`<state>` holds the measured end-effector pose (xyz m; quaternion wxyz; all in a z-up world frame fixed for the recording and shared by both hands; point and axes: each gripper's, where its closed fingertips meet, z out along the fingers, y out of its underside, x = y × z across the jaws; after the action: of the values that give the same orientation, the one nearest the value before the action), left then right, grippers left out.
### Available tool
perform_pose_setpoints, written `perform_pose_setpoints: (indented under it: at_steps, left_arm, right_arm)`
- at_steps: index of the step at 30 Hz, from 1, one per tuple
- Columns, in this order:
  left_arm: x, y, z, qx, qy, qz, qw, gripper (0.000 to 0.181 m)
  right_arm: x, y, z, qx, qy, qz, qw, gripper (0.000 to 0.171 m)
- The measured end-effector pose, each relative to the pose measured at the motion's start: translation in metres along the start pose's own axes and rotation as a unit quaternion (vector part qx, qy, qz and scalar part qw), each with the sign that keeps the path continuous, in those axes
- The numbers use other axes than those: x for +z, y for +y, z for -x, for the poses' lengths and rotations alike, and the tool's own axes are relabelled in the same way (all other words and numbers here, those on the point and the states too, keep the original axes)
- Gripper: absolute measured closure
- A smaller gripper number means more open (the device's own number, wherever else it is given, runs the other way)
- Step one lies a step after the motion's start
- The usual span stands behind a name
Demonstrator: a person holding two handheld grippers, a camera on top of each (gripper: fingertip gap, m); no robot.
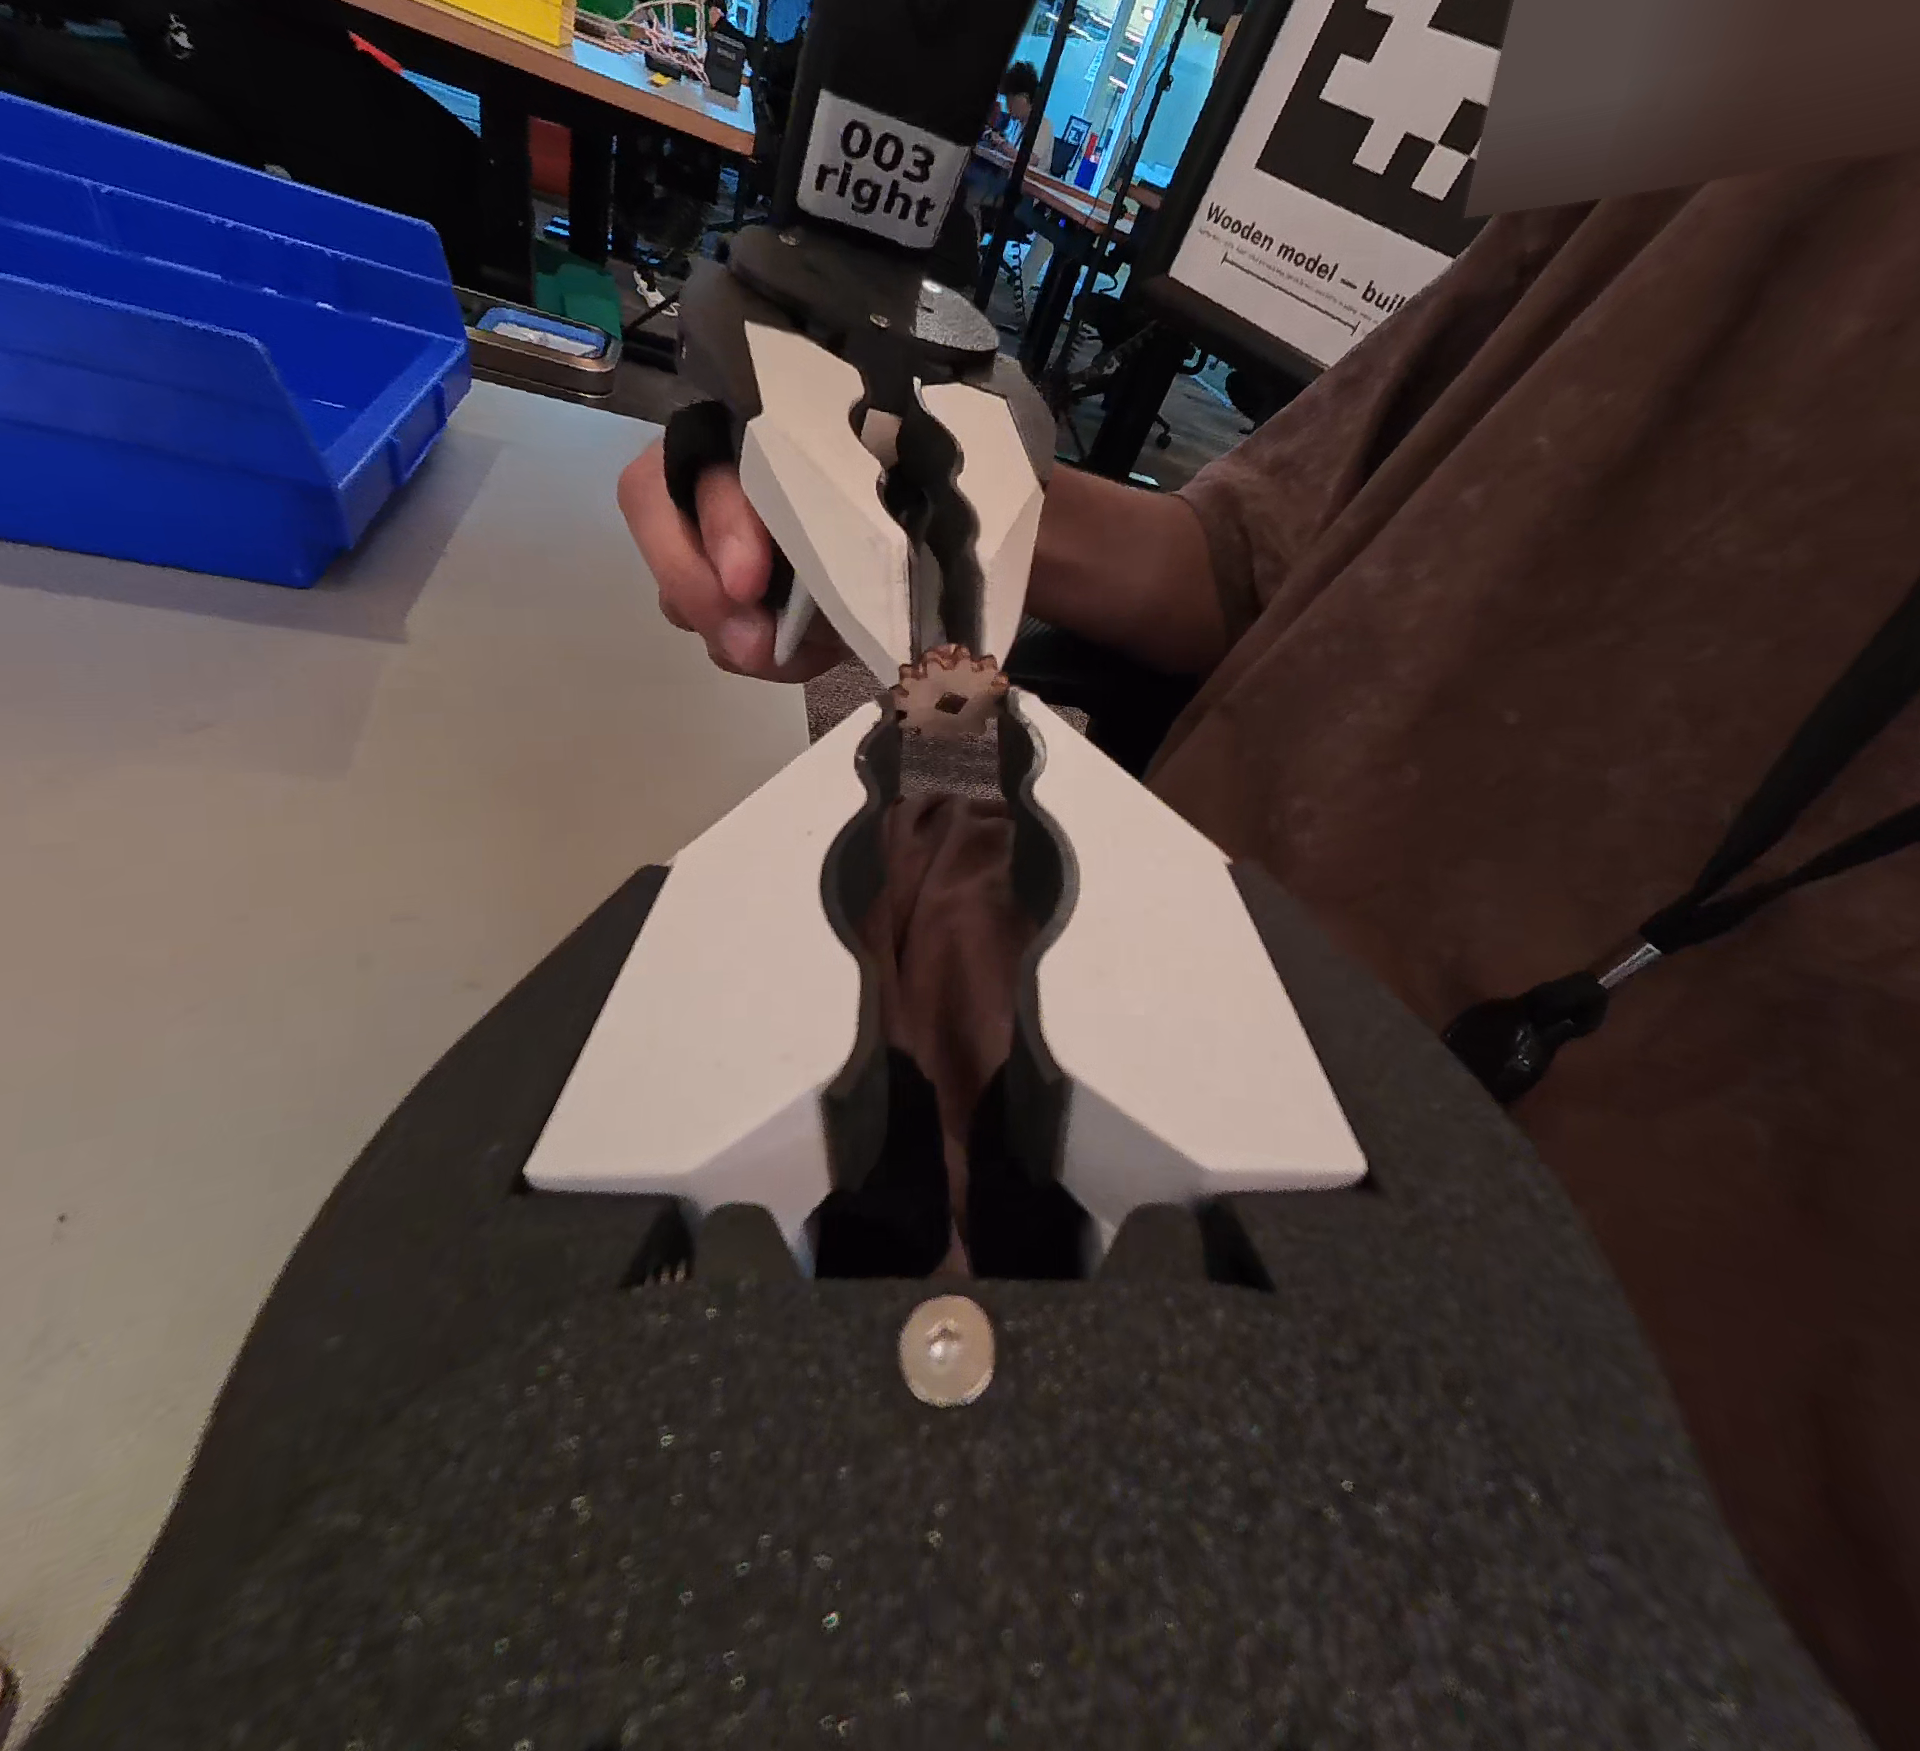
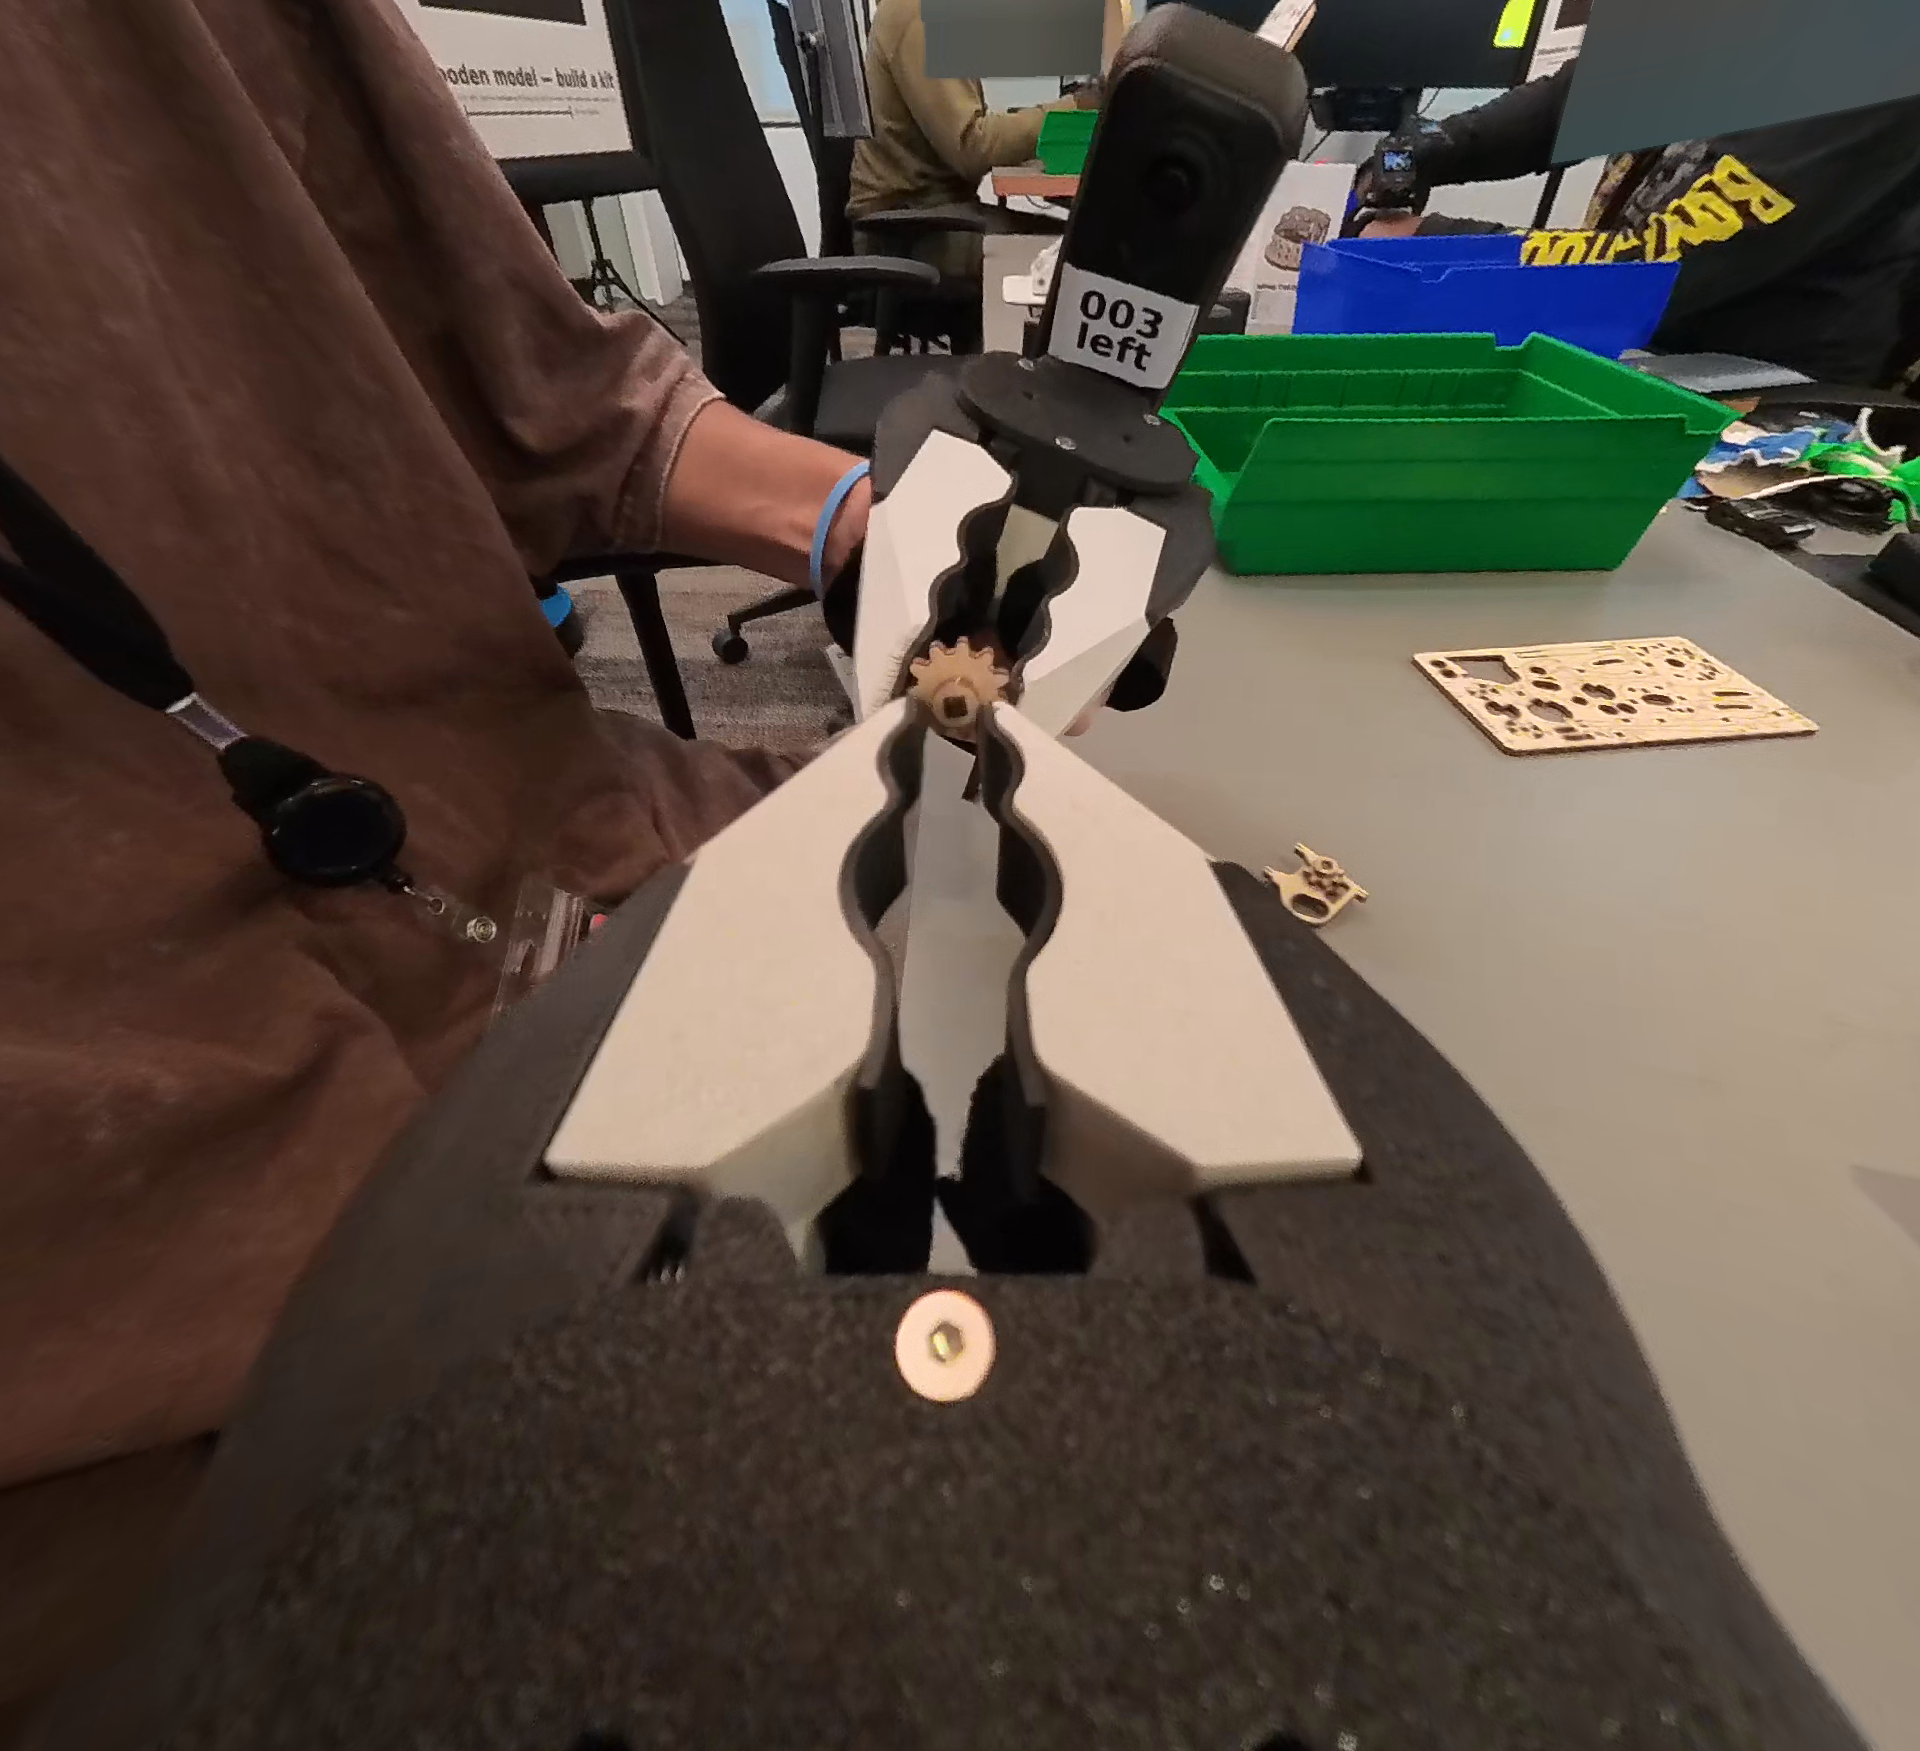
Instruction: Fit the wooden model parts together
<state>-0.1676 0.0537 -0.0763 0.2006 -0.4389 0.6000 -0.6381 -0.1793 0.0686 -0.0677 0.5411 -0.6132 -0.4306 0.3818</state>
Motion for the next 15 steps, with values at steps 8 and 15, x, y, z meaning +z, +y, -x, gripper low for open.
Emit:
perform_pose_setpoints:
  at_steps: [8, 15]
  left_arm:
    - [0.001, 0.001, -0.002, 0.007, 0.001, 0.004, 1.000, 0.165]
    - [0.004, 0.013, 0.011, 0.101, -0.085, 0.075, 0.988, 0.164]
  right_arm:
    - [-0.001, -0.002, 0.002, 0.053, -0.024, -0.013, 0.998, 0.163]
    - [-0.003, 0.012, -0.002, 0.095, -0.046, -0.009, 0.994, 0.163]
